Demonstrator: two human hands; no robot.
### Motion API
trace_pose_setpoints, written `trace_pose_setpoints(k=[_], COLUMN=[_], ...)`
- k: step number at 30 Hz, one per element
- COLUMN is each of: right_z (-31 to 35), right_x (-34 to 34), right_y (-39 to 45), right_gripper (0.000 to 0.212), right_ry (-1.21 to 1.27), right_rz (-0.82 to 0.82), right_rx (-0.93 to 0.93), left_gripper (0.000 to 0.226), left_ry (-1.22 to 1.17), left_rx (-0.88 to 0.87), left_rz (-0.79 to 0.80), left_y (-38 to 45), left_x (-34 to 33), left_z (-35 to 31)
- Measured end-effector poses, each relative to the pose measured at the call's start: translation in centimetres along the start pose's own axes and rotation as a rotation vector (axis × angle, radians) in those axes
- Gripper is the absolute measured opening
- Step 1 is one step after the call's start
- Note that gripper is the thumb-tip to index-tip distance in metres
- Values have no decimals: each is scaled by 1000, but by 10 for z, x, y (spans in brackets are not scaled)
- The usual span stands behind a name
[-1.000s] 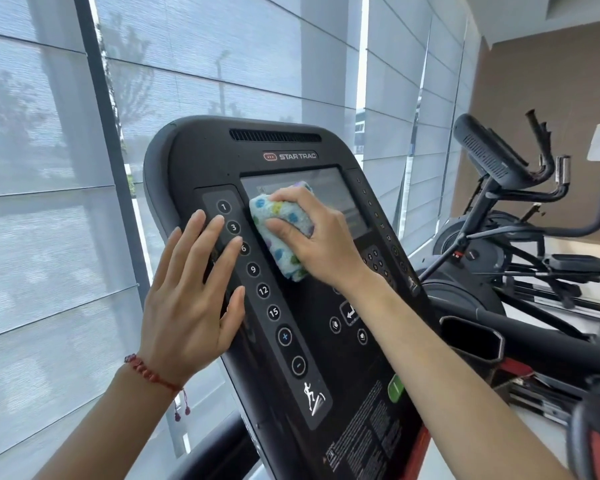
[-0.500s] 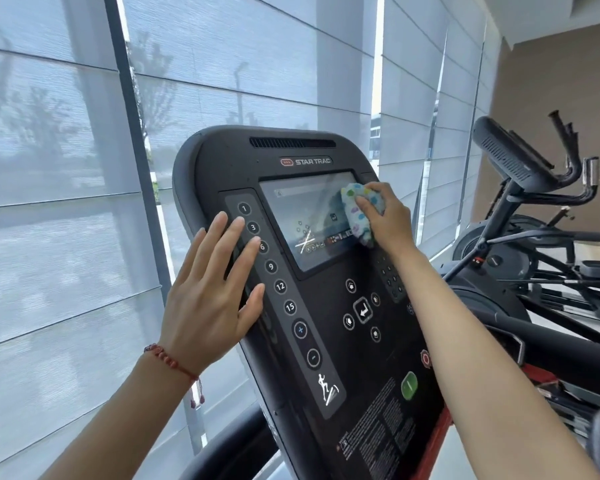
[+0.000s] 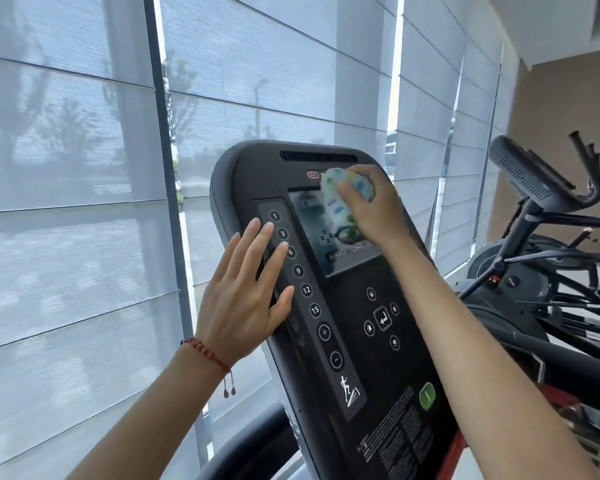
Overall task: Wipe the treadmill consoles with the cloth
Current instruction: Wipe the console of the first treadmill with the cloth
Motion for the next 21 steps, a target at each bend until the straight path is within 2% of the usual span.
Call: trace_pose_setpoints(k=[3,5,9,16,21], right_z=[55,70,67,49,61], right_x=[-36,-50,-52,-27,-31], right_y=[-7,-10,-30,-113,-89], right_gripper=[23,24,22,27,23], right_ry=[84,76,46,19,-31], right_rz=[60,80,120,200,144], right_rx=[162,195,184,215,224], left_gripper=[54,55,56,60,61], left_ry=[10,9,-9,-51,-40], left_rx=[10,12,-8,-54,-43], left_rz=[-63,-90,-114,-108,-97], left_y=[-4,-10,-24,-33,-31], left_x=[6,8,5,1,3], left_z=[4,10,21,27,26])
Point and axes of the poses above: each hand's wrist, its own y-axis towards the middle knuckle, its own x-axis out of the back of the hand, z = x × y, the point moved 6 cm from there along y, towards the middle knuckle, and after that the axes turned 1 degree about -y, right-handed, at the moved point
